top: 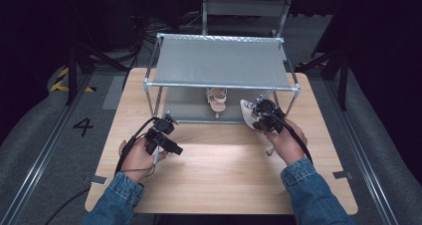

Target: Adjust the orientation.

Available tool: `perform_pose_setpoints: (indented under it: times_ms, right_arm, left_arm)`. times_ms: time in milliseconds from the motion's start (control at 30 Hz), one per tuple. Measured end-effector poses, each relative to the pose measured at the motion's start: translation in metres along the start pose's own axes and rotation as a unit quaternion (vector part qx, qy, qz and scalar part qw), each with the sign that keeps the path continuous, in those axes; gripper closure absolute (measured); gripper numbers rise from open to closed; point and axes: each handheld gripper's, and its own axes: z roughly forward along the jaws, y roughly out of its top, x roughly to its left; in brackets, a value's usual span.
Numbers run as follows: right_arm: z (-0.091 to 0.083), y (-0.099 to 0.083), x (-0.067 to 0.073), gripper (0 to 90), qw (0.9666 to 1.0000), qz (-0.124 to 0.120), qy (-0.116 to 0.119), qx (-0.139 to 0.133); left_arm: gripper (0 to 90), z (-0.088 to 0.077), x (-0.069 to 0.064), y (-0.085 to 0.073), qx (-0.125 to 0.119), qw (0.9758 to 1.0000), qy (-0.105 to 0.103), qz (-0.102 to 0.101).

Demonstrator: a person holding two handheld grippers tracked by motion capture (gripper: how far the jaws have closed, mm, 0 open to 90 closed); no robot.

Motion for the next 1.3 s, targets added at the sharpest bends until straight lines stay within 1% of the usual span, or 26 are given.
perform_pose_setpoints:
  times_ms: [200,233,267,333,400,533,600,700,767,800,833,900,1000,1033,1067,1100,1133,1167,1233,1267,1300]
  right_arm:
    - [0.012,0.014,0.002,85.1,1.0000,-0.006,-0.002,0.005]
    - [0.012,0.014,0.002,85.1,1.0000,-0.006,-0.002,0.005]
    - [0.016,0.017,0.002,85.1,0.9999,-0.006,-0.009,0.005]
    - [0.018,0.019,0.003,85.1,0.9999,-0.007,-0.009,0.006]
    - [0.023,0.022,0.004,85.1,0.9997,-0.011,-0.019,0.008]
    - [0.032,0.028,0.006,85.2,0.9995,-0.015,-0.027,0.004]
    - [0.034,0.029,0.006,85.1,0.9995,-0.016,-0.029,0.003]
    - [0.039,0.032,0.003,85.1,0.9998,-0.011,-0.015,-0.003]
    - [0.042,0.033,0.003,85.1,0.9998,-0.010,-0.017,-0.002]
    - [0.045,0.034,0.004,85.1,0.9997,-0.011,-0.023,-0.003]
    - [0.045,0.034,0.004,85.1,0.9997,-0.011,-0.023,-0.003]
    - [0.050,0.036,0.006,85.0,0.9992,-0.012,-0.038,-0.004]
    - [0.054,0.037,0.007,84.6,0.9992,-0.011,-0.040,-0.002]
    - [0.055,0.037,0.007,83.8,0.9995,-0.009,-0.031,-0.001]
    - [0.056,0.037,0.008,80.6,0.9996,-0.008,-0.028,-0.003]
    - [0.054,0.037,0.008,76.2,0.9993,-0.008,-0.034,-0.008]
    - [0.052,0.037,0.008,70.1,0.9994,-0.010,-0.030,-0.014]
    - [0.050,0.038,0.008,65.8,0.9995,-0.012,-0.023,-0.018]
    - [0.042,0.036,0.009,61.4,0.9991,-0.010,-0.027,-0.031]
    - [0.039,0.035,0.009,60.2,0.9991,-0.012,-0.025,-0.034]
    - [0.037,0.034,0.010,57.0,0.9993,-0.008,-0.023,-0.026]
  left_arm:
    - [40.8,0.000,0.001,-0.001,-0.003,1.0000,-0.001,-0.003]
    - [40.8,-0.001,0.001,-0.001,-0.003,1.0000,-0.001,-0.003]
    - [40.8,-0.001,0.001,-0.001,-0.002,1.0000,-0.002,-0.002]
    - [40.9,-0.001,0.001,0.000,-0.001,1.0000,-0.003,-0.001]
    - [40.8,-0.001,0.002,0.000,0.000,1.0000,-0.003,0.002]
    - [40.8,-0.001,0.002,0.000,0.001,1.0000,-0.005,0.000]
    - [40.8,-0.002,0.002,0.000,-0.002,1.0000,-0.002,0.000]
    - [40.8,-0.002,0.002,0.000,-0.002,1.0000,0.000,-0.001]
    - [40.8,-0.002,0.003,-0.001,0.001,1.0000,0.001,0.001]
    - [40.8,-0.002,0.003,-0.001,0.000,1.0000,0.000,0.000]
    - [40.8,-0.002,0.003,-0.001,0.000,1.0000,0.000,0.000]
    - [40.8,-0.002,0.003,-0.001,0.000,1.0000,0.000,0.000]
    - [40.8,-0.002,0.003,-0.001,0.001,1.0000,-0.001,0.001]
    - [40.8,-0.002,0.004,-0.001,0.001,1.0000,-0.001,0.001]
    - [40.8,-0.002,0.003,-0.001,0.000,1.0000,-0.002,-0.001]
    - [40.8,-0.002,0.003,-0.001,0.000,1.0000,-0.002,0.000]
    - [40.8,-0.002,0.004,-0.001,-0.001,1.0000,-0.002,0.000]
    - [40.8,-0.002,0.004,-0.001,0.001,1.0000,-0.002,0.001]
    - [40.8,-0.002,0.003,0.000,0.000,1.0000,-0.002,-0.001]
    - [40.8,-0.001,0.003,0.000,0.001,1.0000,-0.002,0.000]
    - [40.8,-0.001,0.003,0.001,0.001,1.0000,-0.001,0.002]
